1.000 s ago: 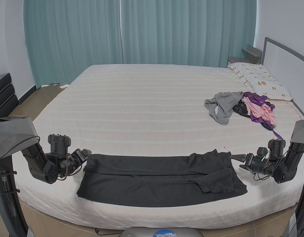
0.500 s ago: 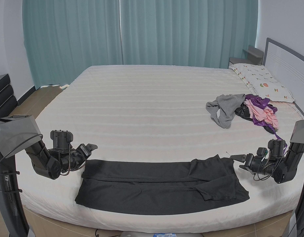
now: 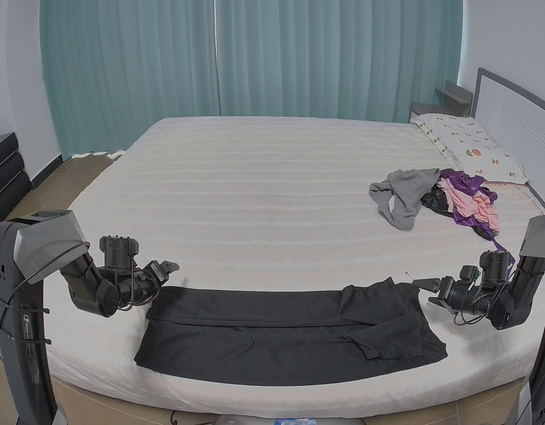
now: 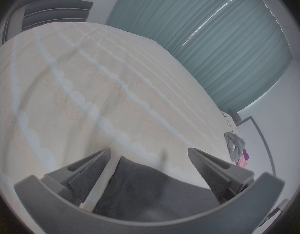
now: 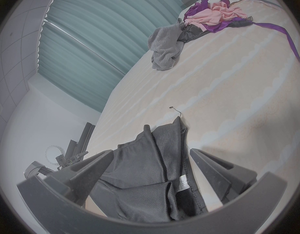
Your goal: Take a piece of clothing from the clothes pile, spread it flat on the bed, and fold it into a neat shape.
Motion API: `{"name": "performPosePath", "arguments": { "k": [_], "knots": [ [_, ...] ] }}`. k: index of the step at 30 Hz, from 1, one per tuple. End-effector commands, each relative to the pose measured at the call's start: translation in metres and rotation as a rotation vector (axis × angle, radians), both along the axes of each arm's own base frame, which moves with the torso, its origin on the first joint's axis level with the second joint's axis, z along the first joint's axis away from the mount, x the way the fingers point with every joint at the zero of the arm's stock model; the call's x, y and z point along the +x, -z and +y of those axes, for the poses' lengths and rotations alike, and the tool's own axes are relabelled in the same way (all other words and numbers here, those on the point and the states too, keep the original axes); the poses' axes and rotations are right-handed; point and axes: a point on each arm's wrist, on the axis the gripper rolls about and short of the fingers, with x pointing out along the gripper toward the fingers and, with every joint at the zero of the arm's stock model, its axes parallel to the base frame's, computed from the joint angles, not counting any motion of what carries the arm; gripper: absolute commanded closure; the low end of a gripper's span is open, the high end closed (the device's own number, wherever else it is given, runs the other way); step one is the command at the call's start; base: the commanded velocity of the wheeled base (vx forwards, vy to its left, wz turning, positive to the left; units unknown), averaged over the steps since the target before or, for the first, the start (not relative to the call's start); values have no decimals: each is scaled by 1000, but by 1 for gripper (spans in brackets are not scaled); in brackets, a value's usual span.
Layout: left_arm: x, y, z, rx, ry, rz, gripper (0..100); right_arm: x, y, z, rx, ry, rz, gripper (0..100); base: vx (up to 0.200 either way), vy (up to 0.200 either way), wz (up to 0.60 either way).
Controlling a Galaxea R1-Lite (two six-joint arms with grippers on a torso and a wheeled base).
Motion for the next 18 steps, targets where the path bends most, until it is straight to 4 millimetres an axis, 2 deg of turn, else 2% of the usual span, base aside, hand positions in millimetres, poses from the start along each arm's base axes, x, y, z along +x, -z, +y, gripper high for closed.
{"name": "performPosePath", "arguments": {
  "k": [1,5,6,18],
  "knots": [
    [-5,10,-3,38,34,27,0,1,2,0,0,0,3,0,0,0,0],
    [-3,12,-2,61,41,23,0,2,2,0,0,0,1,0,0,0,0],
    [-3,12,-2,62,38,23,100,2,3,0,-1,-1,2,0,0,0,0],
    [-4,12,4,117,-49,28,100,23,16,1,-38,34,-3,0,0,0,0]
  ]
}}
